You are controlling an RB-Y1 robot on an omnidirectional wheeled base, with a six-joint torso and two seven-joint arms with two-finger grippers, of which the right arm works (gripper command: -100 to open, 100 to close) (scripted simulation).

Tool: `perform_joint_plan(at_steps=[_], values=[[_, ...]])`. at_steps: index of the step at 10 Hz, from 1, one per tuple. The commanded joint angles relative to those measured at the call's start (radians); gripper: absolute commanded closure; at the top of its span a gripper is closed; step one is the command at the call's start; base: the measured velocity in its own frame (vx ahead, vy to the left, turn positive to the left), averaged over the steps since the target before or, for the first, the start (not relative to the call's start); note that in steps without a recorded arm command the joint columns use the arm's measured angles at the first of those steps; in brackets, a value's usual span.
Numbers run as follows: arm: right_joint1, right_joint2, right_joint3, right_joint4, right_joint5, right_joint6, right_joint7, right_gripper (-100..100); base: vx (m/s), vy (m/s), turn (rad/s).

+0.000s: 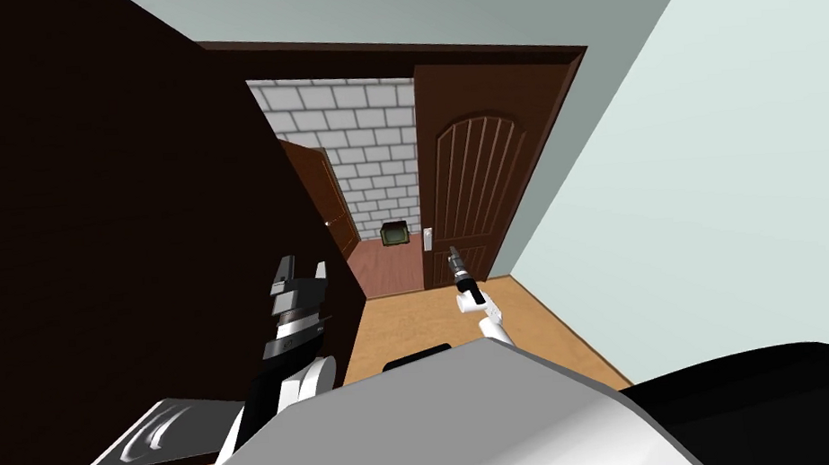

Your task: Pull the door open

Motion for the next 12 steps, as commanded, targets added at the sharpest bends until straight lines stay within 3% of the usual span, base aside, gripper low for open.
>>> perform_joint_plan(at_steps=[1, 12], values=[[-0.023, 0.002, -0.001, 0.044, 0.002, 0.008, -0.005, -100, 0.120, 0.002, 0.021], [-0.140, 0.027, -0.011, 0.252, 0.014, 0.043, -0.018, -100, 0.130, -0.008, 0.013]])
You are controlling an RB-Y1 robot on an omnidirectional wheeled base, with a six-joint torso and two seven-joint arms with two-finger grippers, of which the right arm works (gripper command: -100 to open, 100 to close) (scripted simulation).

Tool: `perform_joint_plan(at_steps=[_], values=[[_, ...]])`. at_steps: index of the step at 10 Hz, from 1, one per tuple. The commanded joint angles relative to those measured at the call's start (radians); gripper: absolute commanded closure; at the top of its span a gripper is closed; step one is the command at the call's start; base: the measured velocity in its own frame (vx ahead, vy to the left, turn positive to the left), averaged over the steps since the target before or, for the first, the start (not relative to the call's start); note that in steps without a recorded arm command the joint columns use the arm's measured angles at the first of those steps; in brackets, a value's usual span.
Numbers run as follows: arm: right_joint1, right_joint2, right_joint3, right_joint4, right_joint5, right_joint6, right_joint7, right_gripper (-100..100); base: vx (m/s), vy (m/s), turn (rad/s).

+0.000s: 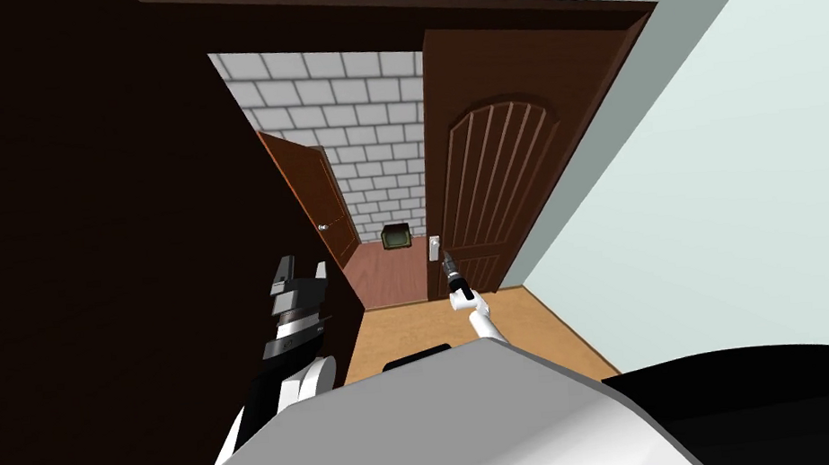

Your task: Pull the door open

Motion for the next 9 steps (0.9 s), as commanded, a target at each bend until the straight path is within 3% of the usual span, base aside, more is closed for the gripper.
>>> perform_joint_plan(at_steps=[1, 2, 6, 7, 9], values=[[0.000, 0.000, 0.000, 0.000, 0.000, 0.000, 0.000, -100, 0.079, -0.018, 0.008], [0.000, -0.035, -0.015, 0.020, -0.012, -0.009, -0.021, -100, 0.120, 0.028, 0.183], [0.003, -0.095, -0.040, 0.049, -0.033, -0.023, -0.058, -100, 0.179, 0.041, 0.121], [0.004, -0.125, -0.053, 0.064, -0.043, -0.030, -0.076, -100, 0.180, 0.042, 0.156], [0.006, -0.157, -0.067, 0.079, -0.055, -0.038, -0.096, -100, 0.204, 0.027, 0.125]])
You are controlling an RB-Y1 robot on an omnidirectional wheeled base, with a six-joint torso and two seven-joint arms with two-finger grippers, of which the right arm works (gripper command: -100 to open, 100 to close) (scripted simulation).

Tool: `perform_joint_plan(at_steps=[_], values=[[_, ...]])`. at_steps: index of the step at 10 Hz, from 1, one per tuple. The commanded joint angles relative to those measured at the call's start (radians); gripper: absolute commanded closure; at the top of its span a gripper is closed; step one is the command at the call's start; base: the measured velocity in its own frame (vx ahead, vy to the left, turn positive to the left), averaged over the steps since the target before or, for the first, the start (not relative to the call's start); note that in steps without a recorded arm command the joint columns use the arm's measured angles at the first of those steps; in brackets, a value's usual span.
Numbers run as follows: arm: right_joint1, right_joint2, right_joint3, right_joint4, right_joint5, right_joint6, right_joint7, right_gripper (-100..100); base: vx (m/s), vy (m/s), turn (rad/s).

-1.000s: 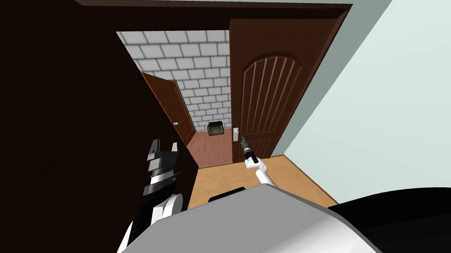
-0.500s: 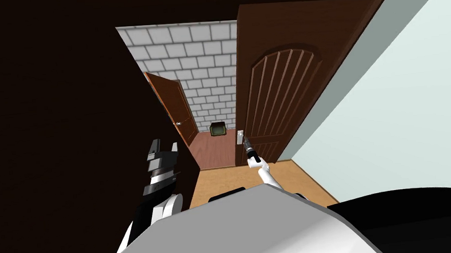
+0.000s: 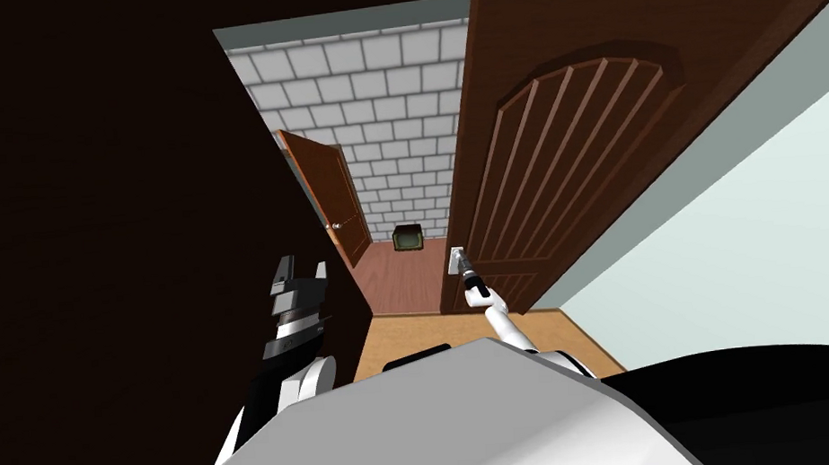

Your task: Pull the door open

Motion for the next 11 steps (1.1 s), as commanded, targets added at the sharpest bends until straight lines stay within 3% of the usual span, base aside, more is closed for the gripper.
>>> perform_joint_plan(at_steps=[1, 2, 7, 11], values=[[0.000, 0.000, 0.000, 0.000, 0.000, 0.000, 0.000, -100, 0.086, 0.004, 0.018], [0.000, 0.000, 0.000, 0.000, 0.000, 0.000, 0.000, 100, -0.009, -0.001, -0.016], [0.000, 0.000, 0.000, 0.000, 0.000, 0.000, 0.000, 100, -0.017, 0.000, 0.002], [0.009, -0.030, 0.040, -0.004, -0.003, -0.004, -0.036, 100, -0.179, -0.065, 0.127]])
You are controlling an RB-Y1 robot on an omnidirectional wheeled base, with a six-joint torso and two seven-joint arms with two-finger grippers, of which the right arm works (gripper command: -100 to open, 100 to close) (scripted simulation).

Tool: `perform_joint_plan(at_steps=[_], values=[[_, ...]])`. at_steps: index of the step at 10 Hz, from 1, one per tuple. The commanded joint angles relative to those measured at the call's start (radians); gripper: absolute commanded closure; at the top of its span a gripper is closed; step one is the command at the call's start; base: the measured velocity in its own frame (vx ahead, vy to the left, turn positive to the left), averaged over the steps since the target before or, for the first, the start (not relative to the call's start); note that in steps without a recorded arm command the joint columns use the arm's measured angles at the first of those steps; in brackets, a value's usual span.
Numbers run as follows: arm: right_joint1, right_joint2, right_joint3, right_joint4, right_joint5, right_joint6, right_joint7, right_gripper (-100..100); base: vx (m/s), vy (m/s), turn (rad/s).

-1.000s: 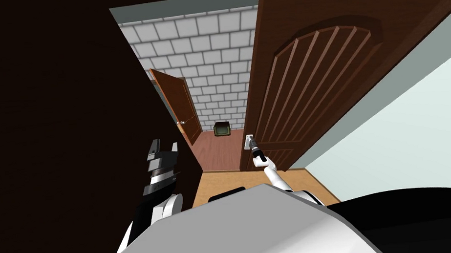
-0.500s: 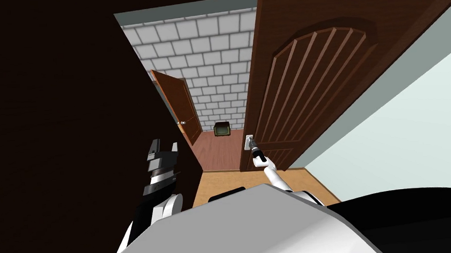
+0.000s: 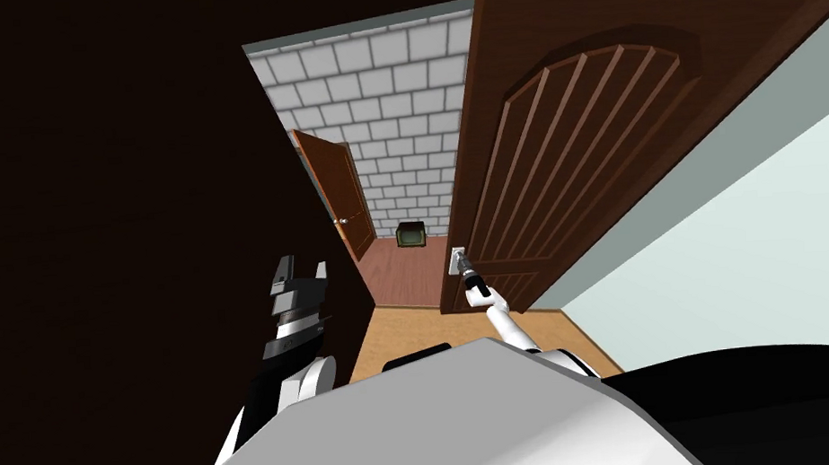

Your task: Pull the door open

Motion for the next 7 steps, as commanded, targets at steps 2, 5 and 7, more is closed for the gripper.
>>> perform_joint_plan(at_steps=[2, 5, 7], values=[[0.010, -0.024, 0.033, 0.001, -0.003, -0.005, -0.032, 100, -0.232, -0.075, 0.146], [0.016, -0.050, 0.066, -0.003, -0.006, -0.009, -0.063, 100, -0.229, -0.087, 0.147], [0.019, -0.062, 0.081, -0.005, -0.007, -0.011, -0.077, 100, -0.212, -0.074, 0.122]])
